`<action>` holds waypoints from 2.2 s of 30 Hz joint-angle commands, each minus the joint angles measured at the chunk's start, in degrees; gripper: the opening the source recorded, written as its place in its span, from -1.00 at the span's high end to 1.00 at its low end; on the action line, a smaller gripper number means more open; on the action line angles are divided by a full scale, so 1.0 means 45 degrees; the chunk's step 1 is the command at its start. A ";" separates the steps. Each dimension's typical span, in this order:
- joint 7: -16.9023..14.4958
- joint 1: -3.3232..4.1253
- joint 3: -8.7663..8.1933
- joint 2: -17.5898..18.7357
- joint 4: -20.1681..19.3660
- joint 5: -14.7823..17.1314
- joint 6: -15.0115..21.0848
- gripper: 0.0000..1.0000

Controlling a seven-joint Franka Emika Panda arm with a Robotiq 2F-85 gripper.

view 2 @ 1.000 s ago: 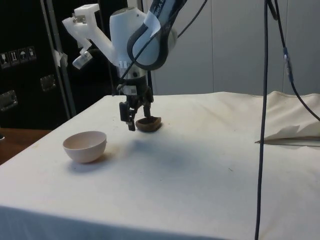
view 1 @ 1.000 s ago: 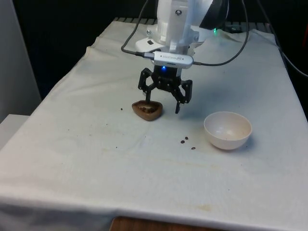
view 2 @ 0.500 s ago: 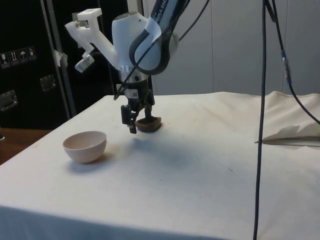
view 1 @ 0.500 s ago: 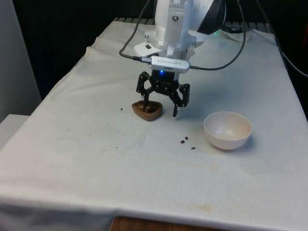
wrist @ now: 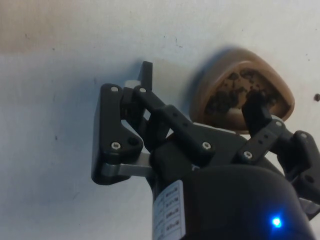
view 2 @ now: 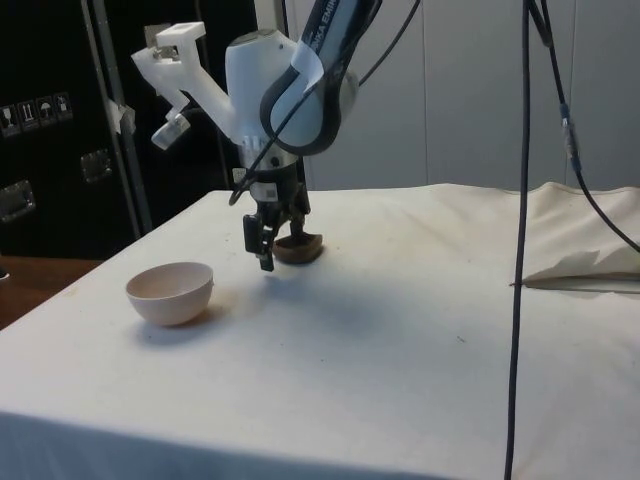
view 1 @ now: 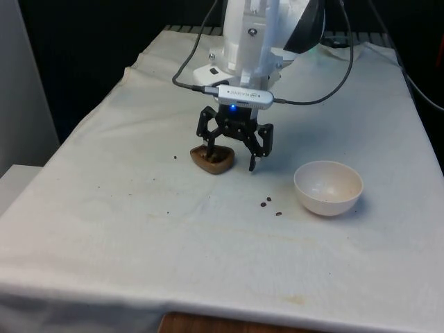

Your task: Pour the coffee beans from the cup into the bowl.

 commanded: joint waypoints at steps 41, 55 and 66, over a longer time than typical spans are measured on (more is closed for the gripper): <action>0.0025 0.0013 -0.0013 0.0013 0.0051 0.0000 0.0013 0.93; 0.0153 0.0242 -0.0153 -0.0484 -0.0013 -0.0140 -0.0407 0.93; 0.0280 0.0395 -0.0166 -0.0968 0.0025 -0.0344 -0.0942 0.93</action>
